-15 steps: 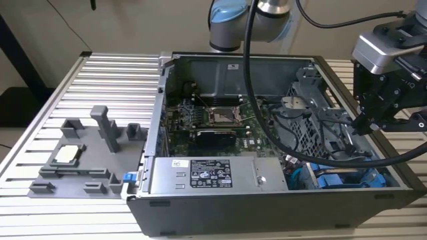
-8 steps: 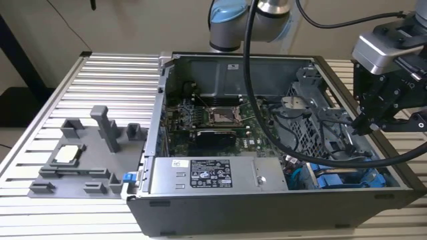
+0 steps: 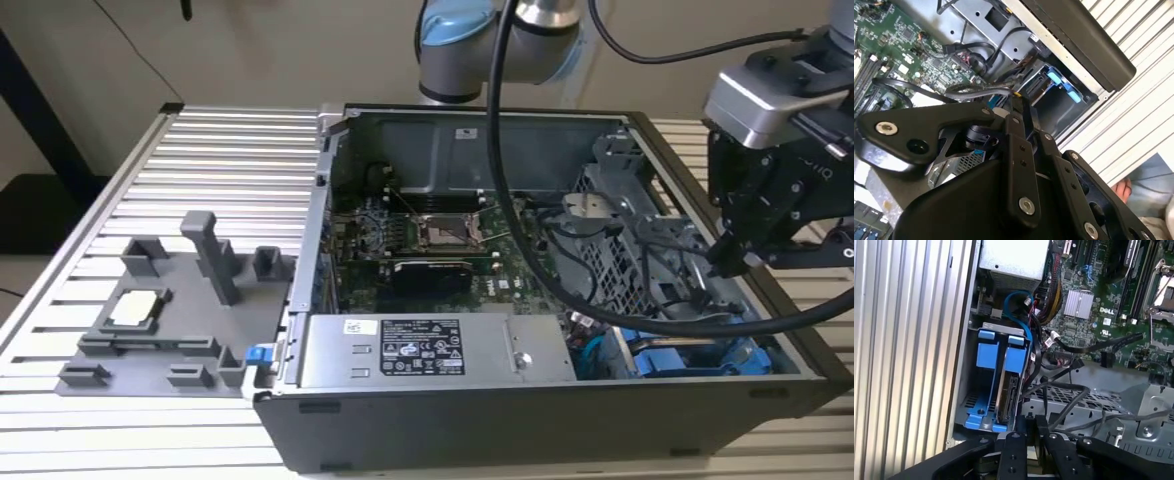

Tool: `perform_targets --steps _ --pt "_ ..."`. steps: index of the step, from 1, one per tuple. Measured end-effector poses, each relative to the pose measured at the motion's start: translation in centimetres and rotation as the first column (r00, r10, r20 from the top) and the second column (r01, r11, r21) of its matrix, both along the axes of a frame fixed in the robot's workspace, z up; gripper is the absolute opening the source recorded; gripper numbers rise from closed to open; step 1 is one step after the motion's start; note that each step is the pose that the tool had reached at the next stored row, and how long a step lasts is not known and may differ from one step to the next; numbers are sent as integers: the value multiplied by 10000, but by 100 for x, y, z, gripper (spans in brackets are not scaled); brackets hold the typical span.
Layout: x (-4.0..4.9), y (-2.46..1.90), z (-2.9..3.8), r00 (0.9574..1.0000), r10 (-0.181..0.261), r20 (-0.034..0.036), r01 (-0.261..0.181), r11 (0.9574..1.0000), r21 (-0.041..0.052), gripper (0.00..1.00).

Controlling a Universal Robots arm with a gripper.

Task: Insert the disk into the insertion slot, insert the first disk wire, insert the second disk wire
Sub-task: 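Insert the first disk wire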

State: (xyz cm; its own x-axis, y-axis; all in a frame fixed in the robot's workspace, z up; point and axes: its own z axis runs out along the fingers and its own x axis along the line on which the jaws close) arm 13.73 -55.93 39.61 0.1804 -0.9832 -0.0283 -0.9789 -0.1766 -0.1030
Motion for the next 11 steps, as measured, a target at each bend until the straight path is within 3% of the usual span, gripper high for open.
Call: perform_targets --steps 4,8,9,11 --pt "0 14 -24 10000 -48 1 48 9995 -303 19" --pt "3 33 -68 9999 -110 -14 110 9992 -396 19" --pt "11 33 -74 9999 -116 -67 113 9991 -397 19" --pt "47 36 -79 9996 -114 -261 104 9991 -401 19"
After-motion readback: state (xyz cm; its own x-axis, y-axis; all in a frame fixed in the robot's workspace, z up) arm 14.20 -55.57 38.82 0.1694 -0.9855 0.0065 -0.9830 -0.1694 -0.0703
